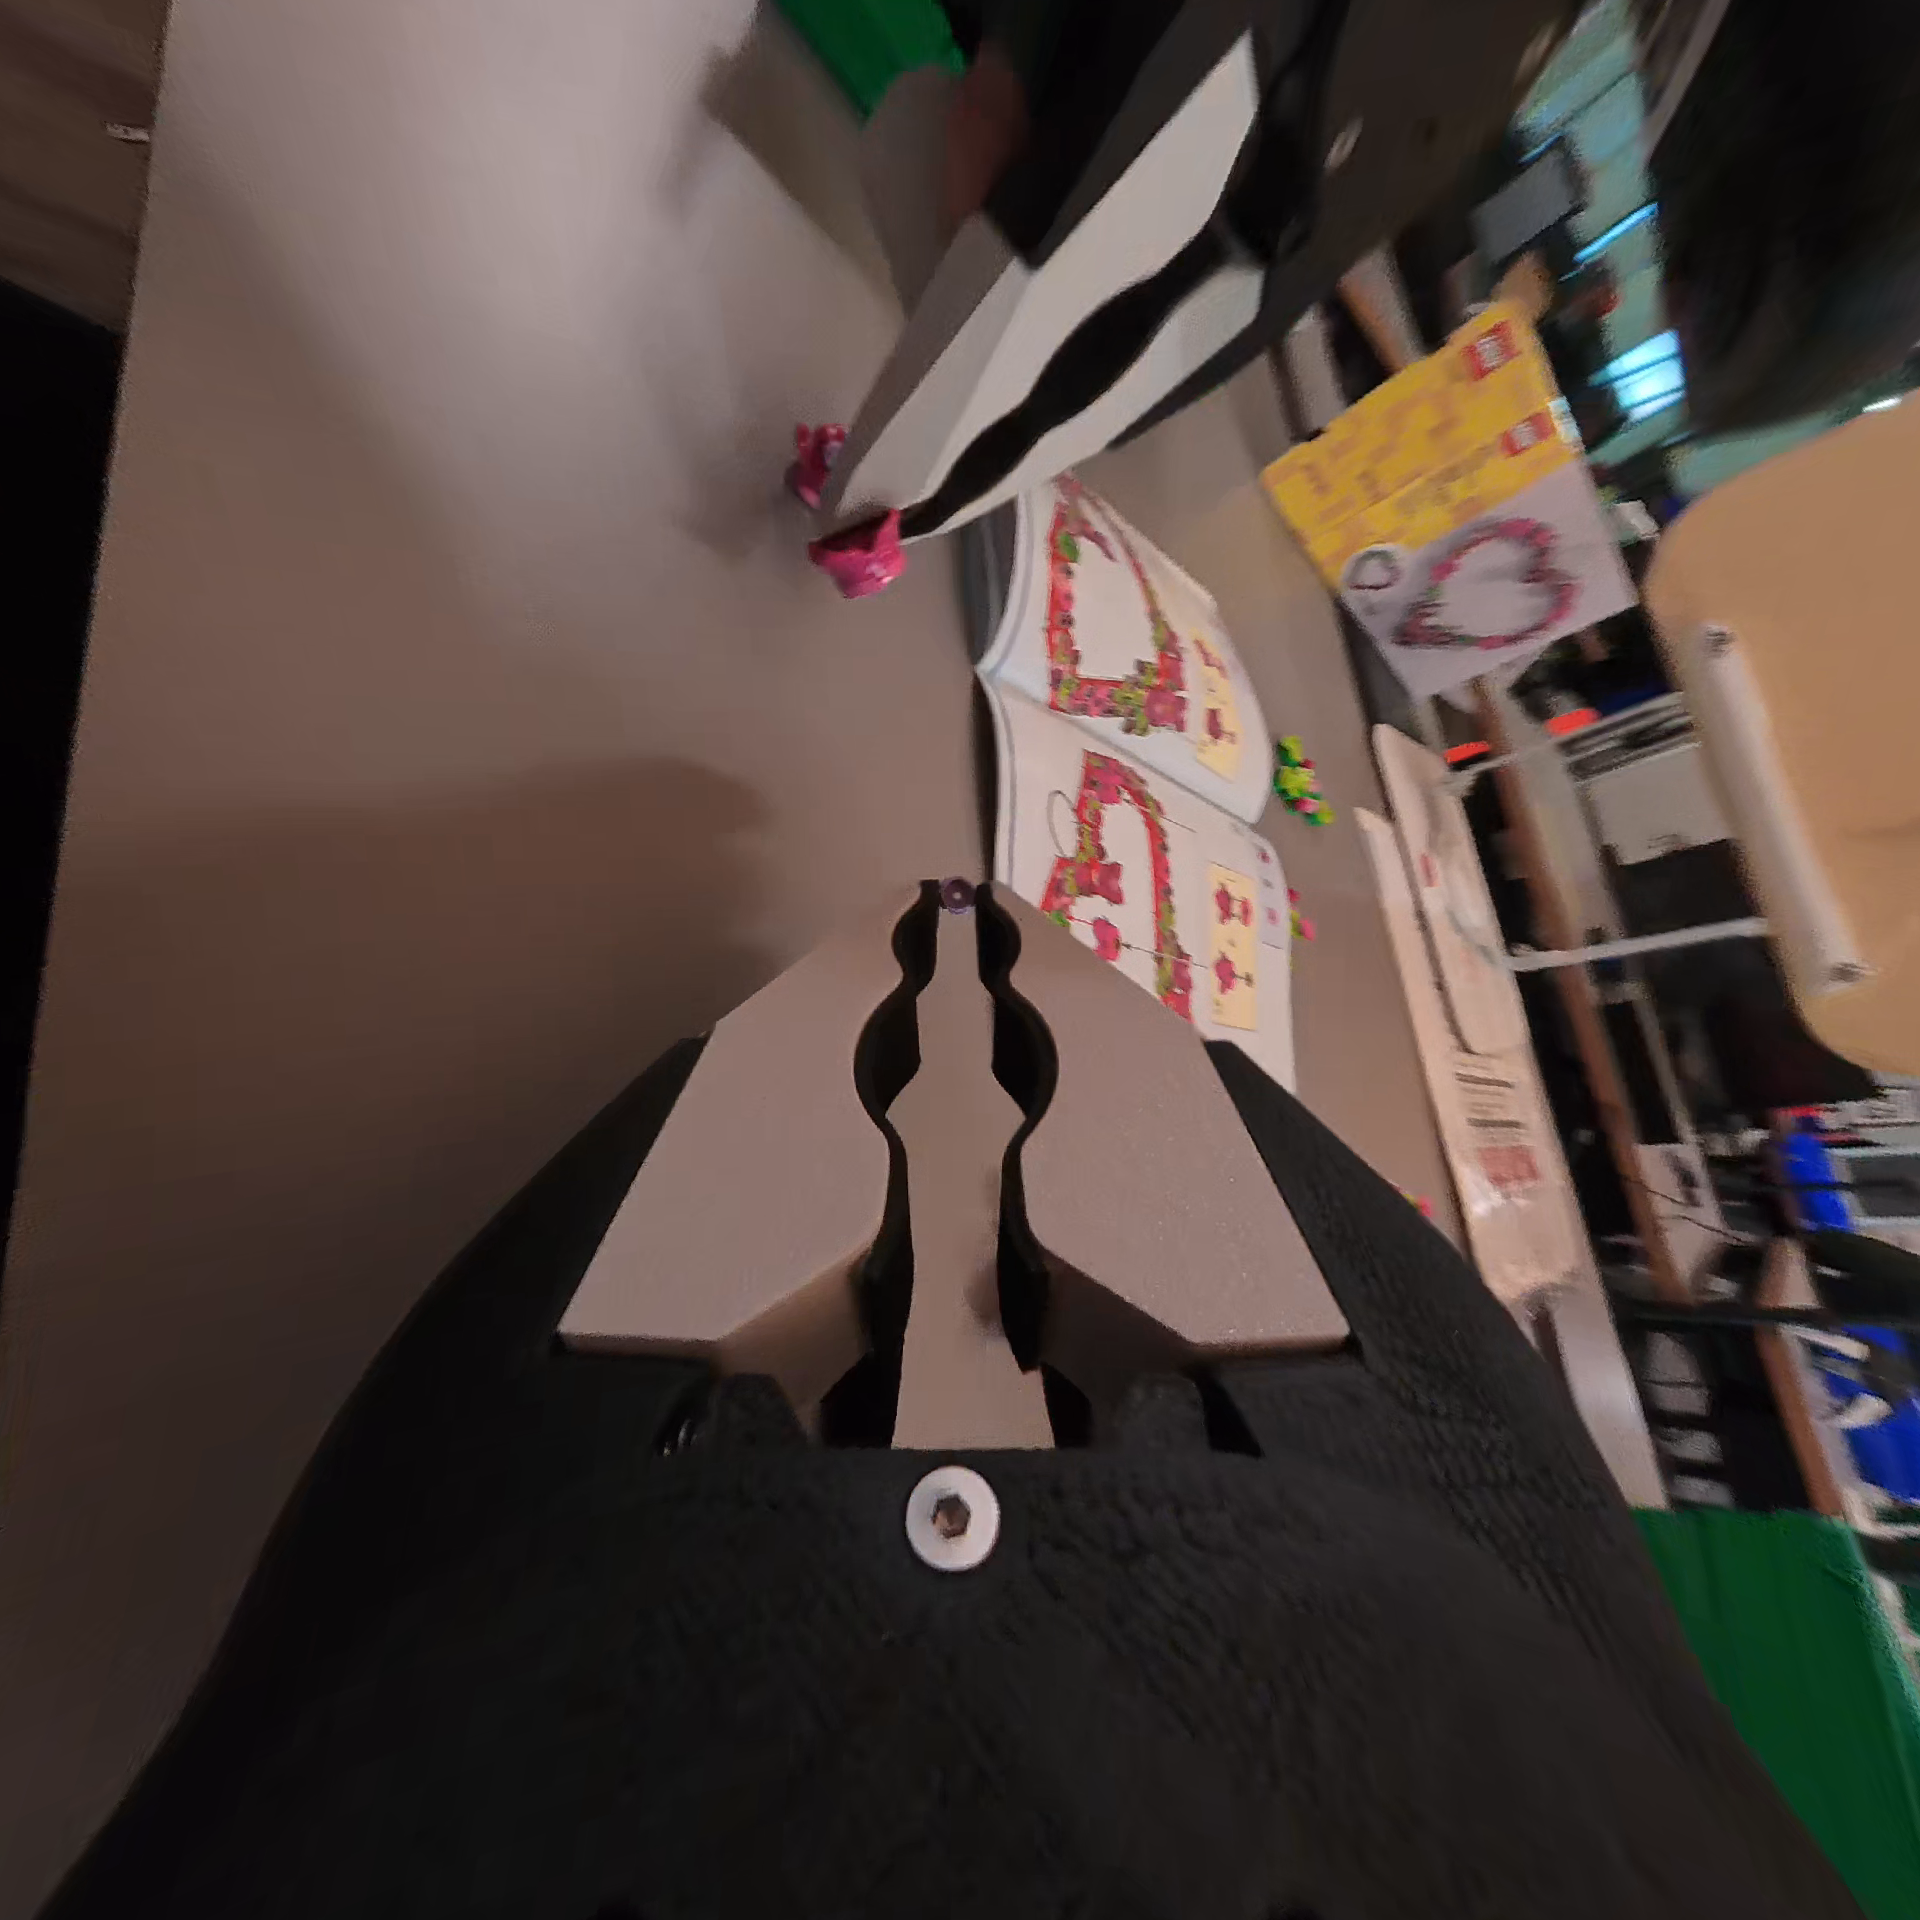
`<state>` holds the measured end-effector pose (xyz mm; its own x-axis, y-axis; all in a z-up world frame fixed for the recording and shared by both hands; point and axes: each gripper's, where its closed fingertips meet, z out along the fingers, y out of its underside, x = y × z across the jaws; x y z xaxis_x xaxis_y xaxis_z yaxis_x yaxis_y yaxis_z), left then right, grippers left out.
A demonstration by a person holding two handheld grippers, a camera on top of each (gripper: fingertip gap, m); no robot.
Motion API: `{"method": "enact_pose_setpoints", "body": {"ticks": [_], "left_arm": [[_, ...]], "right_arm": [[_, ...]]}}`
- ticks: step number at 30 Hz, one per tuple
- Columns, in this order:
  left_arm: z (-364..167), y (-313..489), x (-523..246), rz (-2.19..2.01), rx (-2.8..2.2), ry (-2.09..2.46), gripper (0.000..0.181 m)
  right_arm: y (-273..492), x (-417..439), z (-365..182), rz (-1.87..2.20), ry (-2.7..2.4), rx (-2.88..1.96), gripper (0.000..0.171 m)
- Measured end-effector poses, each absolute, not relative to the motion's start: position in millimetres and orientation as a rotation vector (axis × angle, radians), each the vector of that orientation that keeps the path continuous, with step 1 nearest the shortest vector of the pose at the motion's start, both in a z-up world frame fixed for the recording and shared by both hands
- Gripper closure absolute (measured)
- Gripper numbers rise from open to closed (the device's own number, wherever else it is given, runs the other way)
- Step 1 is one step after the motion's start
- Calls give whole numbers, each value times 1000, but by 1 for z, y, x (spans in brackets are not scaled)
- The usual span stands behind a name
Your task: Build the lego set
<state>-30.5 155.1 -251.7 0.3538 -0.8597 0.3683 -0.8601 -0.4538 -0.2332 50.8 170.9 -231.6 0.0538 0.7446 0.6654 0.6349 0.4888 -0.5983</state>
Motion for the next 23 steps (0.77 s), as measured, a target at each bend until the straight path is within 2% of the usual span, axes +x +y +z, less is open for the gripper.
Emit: {"method": "enact_pose_setpoints", "body": {"ticks": [1, 5, 11, 13, 16, 17, 23], "left_arm": [[-256, 154, -27, 622, 2528, -1659, 180], [-268, 142, -20, 384, 2294, -1616, 180], [-278, 148, -10, 235, 2214, -1540, 177], [-276, 148, -5, 280, 2234, -1507, 169], [-270, 162, -1, 327, 2369, -1492, 139], [-267, 167, -1, 359, 2433, -1496, 133], [-233, 157, 18, 927, 2954, -1477, 128]], "right_arm": [[172, 56, -230, 104, -1611, -1177, 166], [177, 71, -222, 7, -1512, -1067, 166], [183, 86, -229, 25, -1416, -1019, 166], [182, 86, -223, 21, -1392, -1009, 166], [181, 86, -224, 40, -1385, -1023, 166], [182, 87, -224, 29, -1387, -1024, 166], [182, 88, -222, 52, -1362, -1038, 166]]}}
